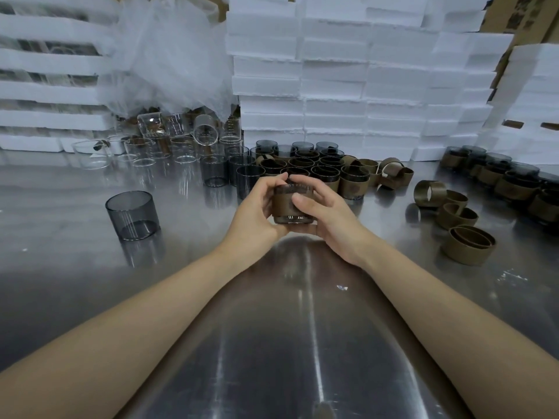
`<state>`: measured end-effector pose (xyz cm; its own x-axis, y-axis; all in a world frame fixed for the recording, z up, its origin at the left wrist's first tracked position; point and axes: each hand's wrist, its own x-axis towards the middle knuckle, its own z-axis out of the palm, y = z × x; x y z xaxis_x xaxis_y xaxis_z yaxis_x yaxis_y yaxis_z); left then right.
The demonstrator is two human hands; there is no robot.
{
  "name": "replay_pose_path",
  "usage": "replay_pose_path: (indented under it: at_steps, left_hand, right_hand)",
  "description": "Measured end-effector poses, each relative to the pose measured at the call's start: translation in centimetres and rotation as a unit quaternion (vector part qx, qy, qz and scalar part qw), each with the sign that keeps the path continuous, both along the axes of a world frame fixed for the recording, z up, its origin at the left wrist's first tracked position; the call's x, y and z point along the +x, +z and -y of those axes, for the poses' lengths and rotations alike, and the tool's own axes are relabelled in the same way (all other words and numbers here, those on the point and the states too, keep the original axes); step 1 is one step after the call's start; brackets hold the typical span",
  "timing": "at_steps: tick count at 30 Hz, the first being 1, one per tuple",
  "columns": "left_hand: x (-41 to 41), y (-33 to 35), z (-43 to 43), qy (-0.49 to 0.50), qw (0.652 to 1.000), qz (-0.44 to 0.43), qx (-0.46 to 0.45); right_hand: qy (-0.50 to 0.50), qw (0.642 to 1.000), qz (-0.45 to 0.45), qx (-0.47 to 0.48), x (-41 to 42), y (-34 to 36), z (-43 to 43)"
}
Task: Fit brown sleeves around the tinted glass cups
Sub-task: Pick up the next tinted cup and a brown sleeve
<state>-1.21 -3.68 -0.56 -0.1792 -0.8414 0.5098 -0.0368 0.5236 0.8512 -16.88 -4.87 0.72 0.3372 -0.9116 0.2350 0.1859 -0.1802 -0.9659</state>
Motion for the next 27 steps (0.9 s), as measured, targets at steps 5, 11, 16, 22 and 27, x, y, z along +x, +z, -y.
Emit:
replay_pose_path:
  at_steps: [5,11,16,22,27]
  left_hand:
    - [1.4,0.5,0.5,0.213,0.842,0.484,-0.108]
    - [4.4,2.1,0.7,0.431,0.55,0.696,0.164]
    - [5.5,1.6,1.1,0.425,0.55,0.686,0.214]
    - [5.8,1.7,1.0,0.436,0.547,0.69,0.183]
    - [5.8,1.7,0.9,0.435,0.584,0.668,0.153]
  right_hand:
    - [-0.229,0.917,-0.268,-0.189,-1.1,-0.7,1.0]
    - [-0.281,0.878,-0.341,-0.183,-2.2,-0.8,1.6]
    - [-0.331,0.851,-0.368,-0.175,-2.3,-0.9,1.8]
    - [-0.319,0.836,-0.375,-0.242,-2.3,-0.3,1.3]
    - [-0.239,0.803,-0.495,-0.231,-1.6,-1.1,1.2]
